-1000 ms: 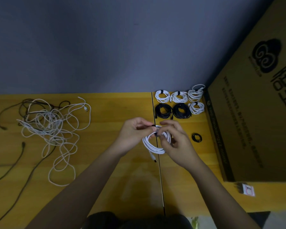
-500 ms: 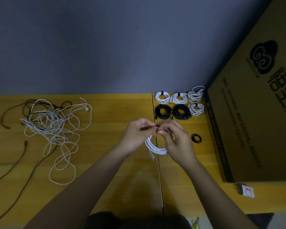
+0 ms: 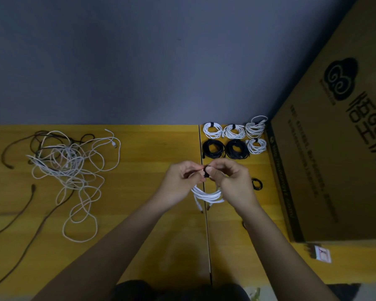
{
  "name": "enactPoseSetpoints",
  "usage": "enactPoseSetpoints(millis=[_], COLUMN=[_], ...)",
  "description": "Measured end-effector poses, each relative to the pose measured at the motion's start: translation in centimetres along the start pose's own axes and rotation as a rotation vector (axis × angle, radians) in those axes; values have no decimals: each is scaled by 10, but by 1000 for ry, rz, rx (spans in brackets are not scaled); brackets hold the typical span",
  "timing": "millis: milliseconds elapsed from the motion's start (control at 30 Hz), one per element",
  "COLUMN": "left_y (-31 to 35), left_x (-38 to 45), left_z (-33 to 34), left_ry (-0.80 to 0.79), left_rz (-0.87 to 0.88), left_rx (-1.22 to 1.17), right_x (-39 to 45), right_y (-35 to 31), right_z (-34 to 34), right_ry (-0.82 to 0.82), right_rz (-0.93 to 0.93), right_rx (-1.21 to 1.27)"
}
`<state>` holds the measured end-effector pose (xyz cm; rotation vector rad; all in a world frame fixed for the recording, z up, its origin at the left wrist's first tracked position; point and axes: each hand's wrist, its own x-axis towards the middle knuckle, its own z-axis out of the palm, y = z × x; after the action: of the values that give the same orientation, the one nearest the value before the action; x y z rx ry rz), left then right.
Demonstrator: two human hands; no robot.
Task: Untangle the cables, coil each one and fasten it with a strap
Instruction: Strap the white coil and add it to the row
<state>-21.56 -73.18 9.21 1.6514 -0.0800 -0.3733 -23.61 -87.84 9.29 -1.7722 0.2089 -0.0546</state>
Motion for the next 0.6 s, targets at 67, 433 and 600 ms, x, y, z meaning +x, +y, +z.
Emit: enactPoseSetpoints(millis=[67,433,600], left_y=[-2,-6,4], left_x=[0,-2,0], left_z=[0,-1,0], left_ry=[-9,32,56], left_rz=[16,119,151], left_rx=[28,186,142], right_x=[0,-4,-6], right_y=[0,6,7], right_z=[0,-6,-6], right_ry=[-8,21,0], right_rz=[29,-82,-139], right_rx=[9,-52,-134])
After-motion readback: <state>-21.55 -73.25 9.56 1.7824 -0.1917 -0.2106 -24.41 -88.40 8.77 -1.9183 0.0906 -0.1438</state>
